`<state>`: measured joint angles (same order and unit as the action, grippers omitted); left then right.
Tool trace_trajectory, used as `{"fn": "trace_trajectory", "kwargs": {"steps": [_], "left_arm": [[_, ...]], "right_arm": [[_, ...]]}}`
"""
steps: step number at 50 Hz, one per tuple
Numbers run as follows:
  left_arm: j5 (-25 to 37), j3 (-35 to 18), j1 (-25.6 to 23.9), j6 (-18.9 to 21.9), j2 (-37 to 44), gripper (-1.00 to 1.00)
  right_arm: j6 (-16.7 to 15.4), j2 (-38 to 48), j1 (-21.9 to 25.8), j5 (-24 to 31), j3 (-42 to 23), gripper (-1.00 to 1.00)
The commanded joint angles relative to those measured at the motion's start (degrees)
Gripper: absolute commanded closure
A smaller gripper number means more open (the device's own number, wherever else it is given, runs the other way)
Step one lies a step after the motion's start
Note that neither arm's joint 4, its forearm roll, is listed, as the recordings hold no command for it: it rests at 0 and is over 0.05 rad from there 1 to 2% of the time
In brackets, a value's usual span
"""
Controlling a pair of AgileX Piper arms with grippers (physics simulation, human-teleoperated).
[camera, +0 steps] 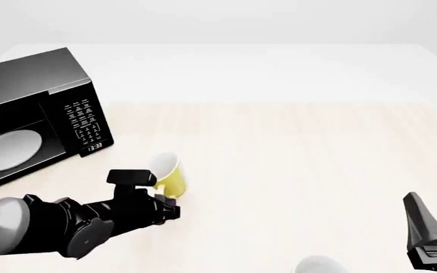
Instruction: Put the yellow and white mug in the microwave and close it.
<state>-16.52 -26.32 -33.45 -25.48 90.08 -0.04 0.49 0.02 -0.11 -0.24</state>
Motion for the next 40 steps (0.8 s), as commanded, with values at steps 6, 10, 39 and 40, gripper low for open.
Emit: {"fn": "trace_trajectory", "kwargs": {"steps": [6,10,39,40], "left_arm": [[3.71,2.11,2.97,4.59,-9.93,1.00],[4.82,2.96,4.25,6.50,-13.05,1.00],[10.91,9.15,22.94,19.15,-31.35,1.00],[11.06,9.17,23.21,19.14,-31.45,1.00]], "right_arm": [[-0.02,0.00,-0.01,0.00,0.00,-1.00],[0.00,0.00,0.00,0.00,0.00,-1.00],[-0.01,0.00,0.01,0.00,0.00,-1.00],[0.01,0.00,-0.01,0.00,0.00,-1.00]]}}
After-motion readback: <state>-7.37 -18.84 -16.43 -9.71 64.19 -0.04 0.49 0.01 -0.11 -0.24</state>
